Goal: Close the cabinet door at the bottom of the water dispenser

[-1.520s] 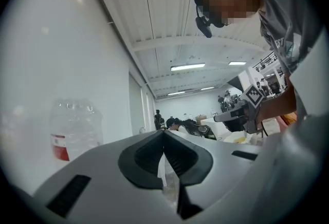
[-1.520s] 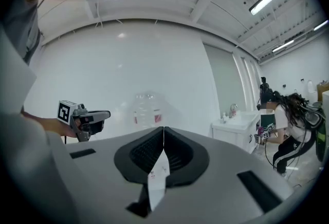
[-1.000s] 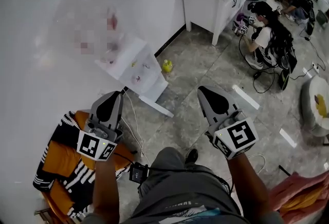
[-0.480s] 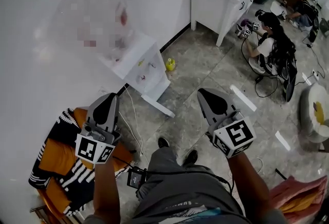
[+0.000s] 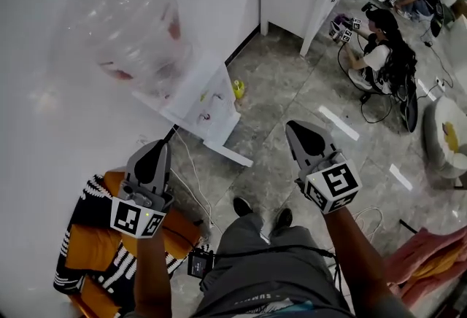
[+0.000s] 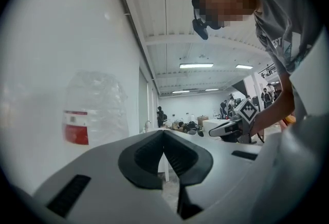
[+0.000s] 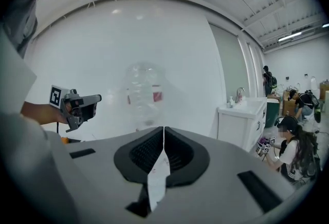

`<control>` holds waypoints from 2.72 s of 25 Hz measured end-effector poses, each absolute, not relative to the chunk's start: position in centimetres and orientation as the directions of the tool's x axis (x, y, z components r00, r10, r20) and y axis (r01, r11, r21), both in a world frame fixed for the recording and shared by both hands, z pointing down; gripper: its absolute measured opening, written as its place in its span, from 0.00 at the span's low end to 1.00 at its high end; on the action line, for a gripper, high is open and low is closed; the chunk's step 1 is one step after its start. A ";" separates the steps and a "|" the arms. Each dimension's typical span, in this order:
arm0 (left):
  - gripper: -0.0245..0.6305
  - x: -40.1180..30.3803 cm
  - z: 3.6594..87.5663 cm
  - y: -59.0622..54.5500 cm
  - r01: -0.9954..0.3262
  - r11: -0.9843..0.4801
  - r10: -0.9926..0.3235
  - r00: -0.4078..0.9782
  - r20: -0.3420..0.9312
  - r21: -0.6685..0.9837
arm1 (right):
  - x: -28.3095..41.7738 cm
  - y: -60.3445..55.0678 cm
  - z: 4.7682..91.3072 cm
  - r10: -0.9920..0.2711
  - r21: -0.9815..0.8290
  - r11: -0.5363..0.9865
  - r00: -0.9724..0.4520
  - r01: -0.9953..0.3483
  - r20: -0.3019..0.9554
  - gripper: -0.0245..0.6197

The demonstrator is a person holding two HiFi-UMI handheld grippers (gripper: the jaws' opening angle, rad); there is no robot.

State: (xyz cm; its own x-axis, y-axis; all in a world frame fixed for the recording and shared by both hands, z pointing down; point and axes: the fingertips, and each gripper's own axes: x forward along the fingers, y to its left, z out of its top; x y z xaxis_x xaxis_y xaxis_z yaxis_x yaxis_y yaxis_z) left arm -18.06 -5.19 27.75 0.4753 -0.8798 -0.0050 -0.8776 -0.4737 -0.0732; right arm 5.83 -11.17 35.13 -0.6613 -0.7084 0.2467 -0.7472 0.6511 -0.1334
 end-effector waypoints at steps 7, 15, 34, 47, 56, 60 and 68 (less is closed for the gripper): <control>0.06 -19.2 33.4 -6.3 -0.858 -0.513 -0.858 0.513 0.041 0.005 | 4.5 -11.6 40.9 -0.738 -0.140 0.600 -0.612 -0.788 0.285 0.09; 0.06 -18.1 42.2 -7.3 -0.838 -0.543 -0.832 0.546 0.098 0.058 | 3.6 -10.7 53.3 -0.720 -0.194 0.553 -0.582 -0.810 0.377 0.09; 0.06 -18.3 67.1 -6.5 -0.904 -0.395 -0.862 0.427 0.273 0.164 | -1.1 -1.9 92.5 -0.357 -0.317 0.532 -0.548 -0.785 0.756 0.27; 0.09 -19.5 76.4 -4.9 -0.930 -0.331 -0.872 0.366 0.324 0.159 | -3.6 -1.8 102.6 -0.366 -0.216 0.595 -0.500 -0.774 0.785 0.37; 0.09 -19.9 77.5 -5.6 -0.945 -0.277 -0.894 0.320 0.312 0.173 | -1.5 -9.4 103.0 -0.457 -0.148 0.585 -0.475 -0.798 0.752 0.31; 0.09 -20.3 77.1 -6.0 -0.952 -0.253 -0.905 0.296 0.305 0.173 | -1.6 -14.5 102.3 -0.493 -0.124 0.580 -0.468 -0.805 0.733 0.28; 0.09 -21.3 77.2 -7.0 -0.966 -0.198 -0.916 0.243 0.319 0.167 | -3.0 -23.3 102.6 -0.531 -0.087 0.599 -0.476 -0.796 0.701 0.27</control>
State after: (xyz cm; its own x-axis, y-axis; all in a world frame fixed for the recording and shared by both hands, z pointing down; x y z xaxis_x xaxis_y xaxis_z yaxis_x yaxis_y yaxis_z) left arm -21.33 -7.00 77.19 0.2431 -0.9160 0.3192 -0.9658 -0.1980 0.1674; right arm -3.03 -23.27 102.57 -0.4760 -0.5309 0.7012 -0.7960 0.5990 -0.0868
